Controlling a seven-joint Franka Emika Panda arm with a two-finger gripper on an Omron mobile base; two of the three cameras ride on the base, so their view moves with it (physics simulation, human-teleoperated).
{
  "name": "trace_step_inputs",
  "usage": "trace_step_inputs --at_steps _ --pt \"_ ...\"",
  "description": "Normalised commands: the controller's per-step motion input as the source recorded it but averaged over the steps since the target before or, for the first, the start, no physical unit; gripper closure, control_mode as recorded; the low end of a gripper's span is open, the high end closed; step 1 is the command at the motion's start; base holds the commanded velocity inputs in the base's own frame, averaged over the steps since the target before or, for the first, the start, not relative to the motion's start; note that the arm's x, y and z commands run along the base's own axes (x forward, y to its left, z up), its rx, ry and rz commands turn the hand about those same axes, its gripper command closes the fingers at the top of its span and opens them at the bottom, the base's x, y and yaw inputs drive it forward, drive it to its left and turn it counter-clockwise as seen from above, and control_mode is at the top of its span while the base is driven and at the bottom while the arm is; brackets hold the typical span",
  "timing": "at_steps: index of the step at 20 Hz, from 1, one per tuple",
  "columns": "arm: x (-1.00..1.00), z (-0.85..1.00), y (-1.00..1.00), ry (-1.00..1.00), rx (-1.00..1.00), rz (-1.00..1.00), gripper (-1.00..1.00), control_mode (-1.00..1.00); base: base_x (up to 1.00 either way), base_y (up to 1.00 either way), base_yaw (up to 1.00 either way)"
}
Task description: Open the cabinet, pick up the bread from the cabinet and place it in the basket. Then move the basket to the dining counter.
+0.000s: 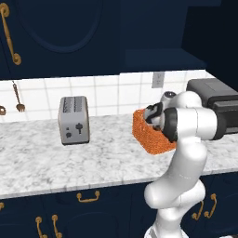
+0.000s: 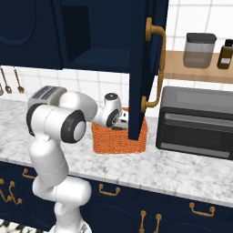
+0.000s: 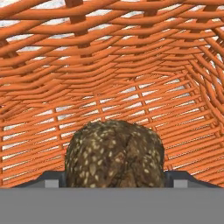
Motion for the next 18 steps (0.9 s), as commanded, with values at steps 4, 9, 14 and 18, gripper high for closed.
trace_step_inputs --at_steps 4,9,14,18 --pt "0.29 -0.30 0.00 0.00 0.00 0.00 -1.00 -1.00 0.00 0.00 0.00" --pt "0.40 -0.23 0.00 0.00 0.00 0.00 -1.00 -1.00 0.00 0.00 0.00" --pt "0.01 0.07 0.00 0.00 0.00 0.00 -1.00 -1.00 0.00 0.00 0.00" --pt "-0.34 0.38 0.00 -0.06 0.00 0.00 -1.00 -1.00 0.00 0.00 0.00"
